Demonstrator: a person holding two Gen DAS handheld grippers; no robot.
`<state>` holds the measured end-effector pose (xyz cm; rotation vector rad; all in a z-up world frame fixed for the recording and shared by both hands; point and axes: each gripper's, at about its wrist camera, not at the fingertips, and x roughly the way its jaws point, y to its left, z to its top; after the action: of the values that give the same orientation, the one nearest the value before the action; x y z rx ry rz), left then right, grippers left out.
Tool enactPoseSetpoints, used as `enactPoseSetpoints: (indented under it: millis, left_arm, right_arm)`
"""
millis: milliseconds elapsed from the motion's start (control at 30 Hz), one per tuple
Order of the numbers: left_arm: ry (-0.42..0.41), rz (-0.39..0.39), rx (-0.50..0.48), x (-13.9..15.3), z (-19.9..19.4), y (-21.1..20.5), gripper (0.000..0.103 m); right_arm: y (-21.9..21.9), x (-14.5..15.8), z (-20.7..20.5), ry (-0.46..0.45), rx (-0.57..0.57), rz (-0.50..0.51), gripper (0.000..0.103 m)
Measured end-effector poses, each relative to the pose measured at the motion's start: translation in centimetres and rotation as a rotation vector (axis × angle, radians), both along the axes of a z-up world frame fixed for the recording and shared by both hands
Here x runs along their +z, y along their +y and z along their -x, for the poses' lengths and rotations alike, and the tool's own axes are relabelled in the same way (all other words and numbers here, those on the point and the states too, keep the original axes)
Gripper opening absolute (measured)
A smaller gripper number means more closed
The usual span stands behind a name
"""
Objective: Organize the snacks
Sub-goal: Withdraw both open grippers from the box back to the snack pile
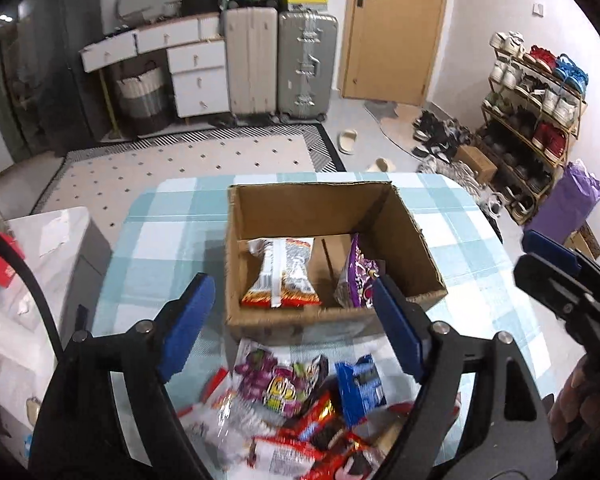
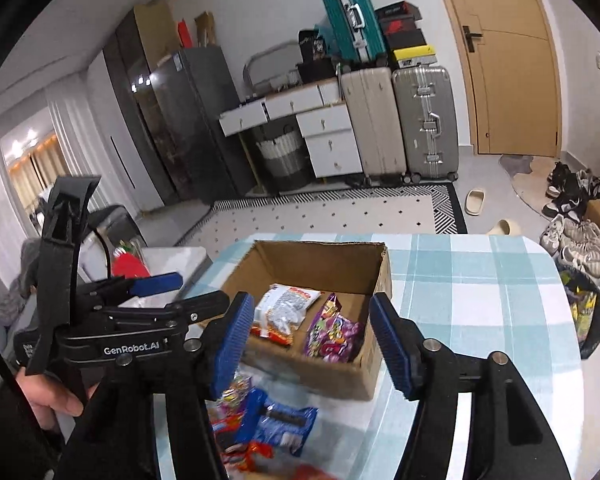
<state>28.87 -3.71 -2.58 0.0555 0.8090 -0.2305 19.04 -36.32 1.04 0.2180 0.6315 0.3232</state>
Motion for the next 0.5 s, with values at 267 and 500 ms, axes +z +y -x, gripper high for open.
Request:
enactPoseSetpoints:
  millis: [267, 500]
  left_arm:
    - [-0.137, -0.068, -0.020, 2.3, 8.1, 0.0, 0.083]
    - [-0.186, -0.042, 0.002, 3.0, 13.5, 1.2, 0.085]
  right_arm:
    - [-0.2, 1.3, 7.0, -0.071, -0.032, -0.006, 0.085]
    - [0.0, 1.3, 11.8, -0.126, -0.058, -0.018, 0.093]
